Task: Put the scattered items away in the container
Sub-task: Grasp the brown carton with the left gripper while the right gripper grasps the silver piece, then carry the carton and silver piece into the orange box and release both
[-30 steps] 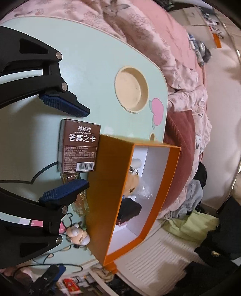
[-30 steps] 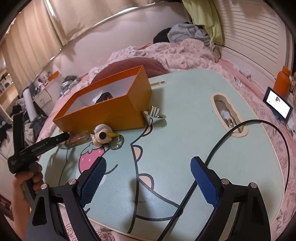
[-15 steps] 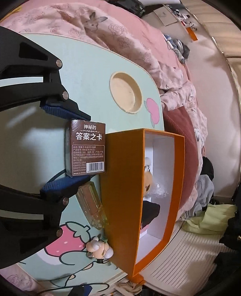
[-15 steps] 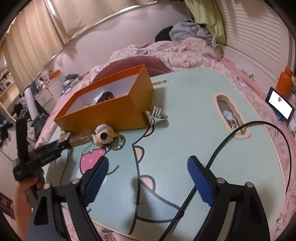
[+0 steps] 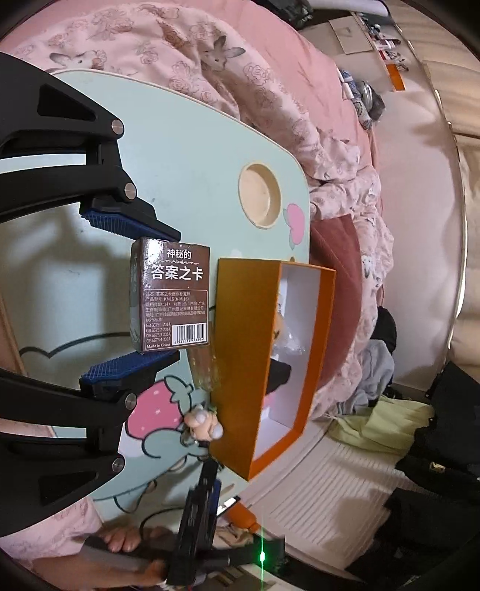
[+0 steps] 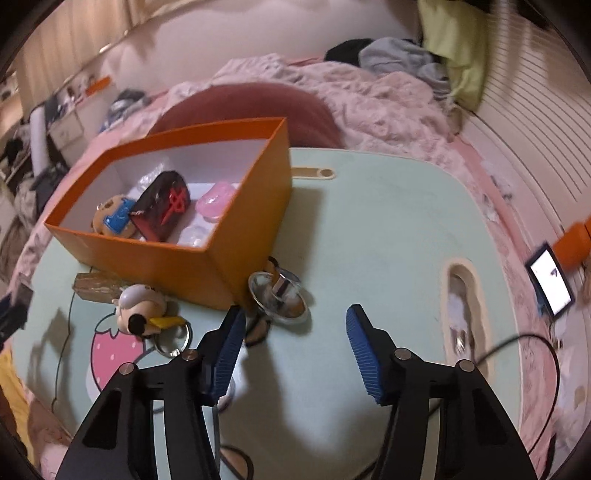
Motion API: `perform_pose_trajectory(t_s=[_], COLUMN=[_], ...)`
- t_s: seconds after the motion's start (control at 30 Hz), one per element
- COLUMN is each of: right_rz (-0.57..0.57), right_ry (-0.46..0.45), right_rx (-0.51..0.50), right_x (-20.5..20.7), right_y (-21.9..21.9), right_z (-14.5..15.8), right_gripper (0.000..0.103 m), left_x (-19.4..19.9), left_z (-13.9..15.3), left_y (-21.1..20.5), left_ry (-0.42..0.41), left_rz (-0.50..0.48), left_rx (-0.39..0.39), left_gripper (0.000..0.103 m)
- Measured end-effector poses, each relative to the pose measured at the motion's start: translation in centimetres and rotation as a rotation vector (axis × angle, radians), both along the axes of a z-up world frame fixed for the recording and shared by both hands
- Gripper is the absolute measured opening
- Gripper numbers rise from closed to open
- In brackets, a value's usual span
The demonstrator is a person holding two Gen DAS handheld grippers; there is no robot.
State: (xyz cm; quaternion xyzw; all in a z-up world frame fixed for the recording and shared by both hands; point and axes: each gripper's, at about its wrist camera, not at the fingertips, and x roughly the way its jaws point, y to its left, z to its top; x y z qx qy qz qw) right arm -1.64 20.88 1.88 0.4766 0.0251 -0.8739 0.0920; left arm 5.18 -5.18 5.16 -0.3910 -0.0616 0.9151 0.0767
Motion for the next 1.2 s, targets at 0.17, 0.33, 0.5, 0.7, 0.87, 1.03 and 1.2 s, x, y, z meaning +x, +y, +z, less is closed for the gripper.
perform_pose_trajectory(t_s=[0.17, 0.33, 0.5, 0.7, 0.87, 1.03, 1.2], right_rz=[0.043, 0.044, 0.010, 0.042, 0.077, 0.099, 0.097], right_ry=[0.010, -0.008, 0.002, 0.045, 0.107, 0.162, 0.185], right_rx=[0.083, 0.008, -0.063, -0.143, -0.149, -0.108, -0.103], right_x=[-1.0, 0.3, 2.4, 4.7, 4.2, 1.8, -0.8], right_y=[-0.9, 0.0, 0.9, 0.5, -1.0, -3.1, -4.4], right_z=[-0.3, -0.1, 0.6, 3.0, 5.6, 7.5, 8.2], right_gripper=[0.039, 0.028, 0.028, 0.028, 0.028, 0.028, 0.028], left_x=[0.4, 0.4, 0.6, 0.6, -0.2, -2.6, -6.4], left_z=[0.4, 0.2, 0.7, 2.2, 3.9, 5.2, 6.7], left_y=[0.3, 0.3, 0.3, 0.6, 1.4, 2.1, 2.7], left_ry=[0.005, -0.002, 0.013, 0.043, 0.080, 0.085, 0.077], left_rz=[-0.011, -0.010, -0.013, -0.023, -0.041, -0.059, -0.074], left_rx=[0.014, 0.021, 0.030, 0.046, 0.040, 0.013, 0.011], left_gripper=[0.057, 0.057, 0.057, 0.057, 0.057, 0.057, 0.057])
